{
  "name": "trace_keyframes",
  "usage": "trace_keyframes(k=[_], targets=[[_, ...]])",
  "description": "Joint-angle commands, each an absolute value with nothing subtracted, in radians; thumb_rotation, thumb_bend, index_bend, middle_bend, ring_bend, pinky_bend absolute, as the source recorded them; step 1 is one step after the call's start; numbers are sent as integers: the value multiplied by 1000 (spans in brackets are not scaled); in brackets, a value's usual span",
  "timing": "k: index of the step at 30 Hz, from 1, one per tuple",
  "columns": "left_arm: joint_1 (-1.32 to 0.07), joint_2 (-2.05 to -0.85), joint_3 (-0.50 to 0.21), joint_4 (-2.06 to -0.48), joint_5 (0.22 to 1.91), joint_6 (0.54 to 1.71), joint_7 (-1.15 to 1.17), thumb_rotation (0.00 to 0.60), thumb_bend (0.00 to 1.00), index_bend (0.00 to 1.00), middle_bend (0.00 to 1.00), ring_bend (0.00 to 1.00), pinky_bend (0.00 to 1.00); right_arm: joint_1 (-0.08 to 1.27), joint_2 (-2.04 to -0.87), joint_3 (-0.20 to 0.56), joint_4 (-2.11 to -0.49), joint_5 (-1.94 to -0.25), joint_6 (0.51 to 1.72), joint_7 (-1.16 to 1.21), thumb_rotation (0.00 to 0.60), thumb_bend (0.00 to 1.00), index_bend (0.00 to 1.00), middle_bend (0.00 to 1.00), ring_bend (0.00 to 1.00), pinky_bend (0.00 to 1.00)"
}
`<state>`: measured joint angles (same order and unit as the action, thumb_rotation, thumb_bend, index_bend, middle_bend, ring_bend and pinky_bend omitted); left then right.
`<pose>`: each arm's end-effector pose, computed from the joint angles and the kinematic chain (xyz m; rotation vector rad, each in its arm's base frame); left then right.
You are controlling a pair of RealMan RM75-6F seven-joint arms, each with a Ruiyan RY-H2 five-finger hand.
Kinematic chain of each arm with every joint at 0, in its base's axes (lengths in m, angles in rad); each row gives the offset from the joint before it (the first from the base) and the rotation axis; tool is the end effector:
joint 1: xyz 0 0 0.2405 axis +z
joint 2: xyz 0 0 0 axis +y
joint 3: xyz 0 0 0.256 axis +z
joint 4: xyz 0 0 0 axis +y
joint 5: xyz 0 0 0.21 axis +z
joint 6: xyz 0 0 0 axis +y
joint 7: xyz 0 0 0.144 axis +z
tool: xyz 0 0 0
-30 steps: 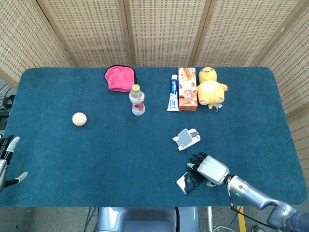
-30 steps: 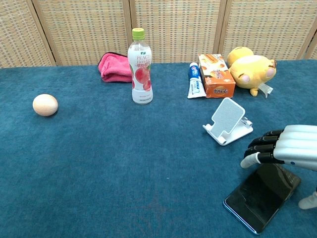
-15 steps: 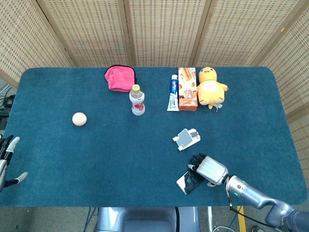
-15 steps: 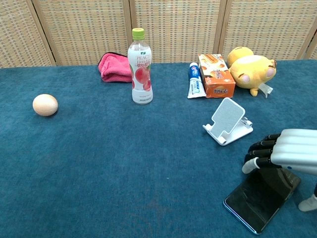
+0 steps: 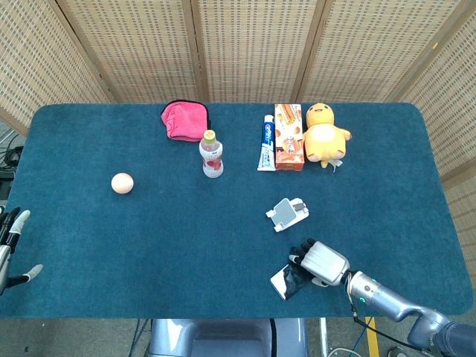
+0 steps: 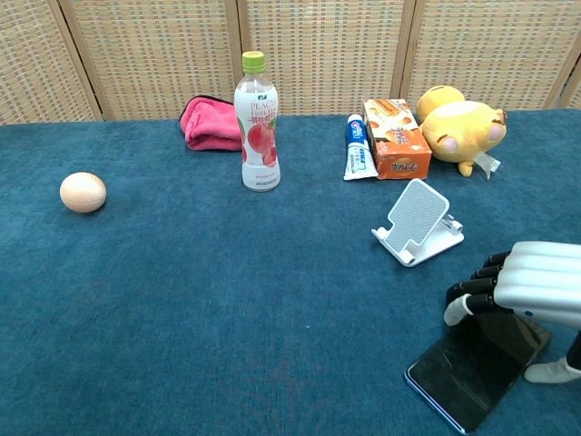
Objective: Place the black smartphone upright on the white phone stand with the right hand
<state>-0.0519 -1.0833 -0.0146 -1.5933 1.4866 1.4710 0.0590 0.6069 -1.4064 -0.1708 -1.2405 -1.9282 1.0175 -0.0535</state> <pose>-0.3285 0.1633 0.1672 -1.4137 -0.8770 -0.7590 -0.2530 -0.2545 -0.0045 2.4755 -0.4134 0.6848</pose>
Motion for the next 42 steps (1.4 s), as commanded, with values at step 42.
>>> trace_keyframes(k=[42], targets=[[-48,-1066,-11,-1601,1498,1483,26,600,0,0,0,0,0,703,-1157,80,-1646,-1720,1006,-590,600,708,507,494,411,343]])
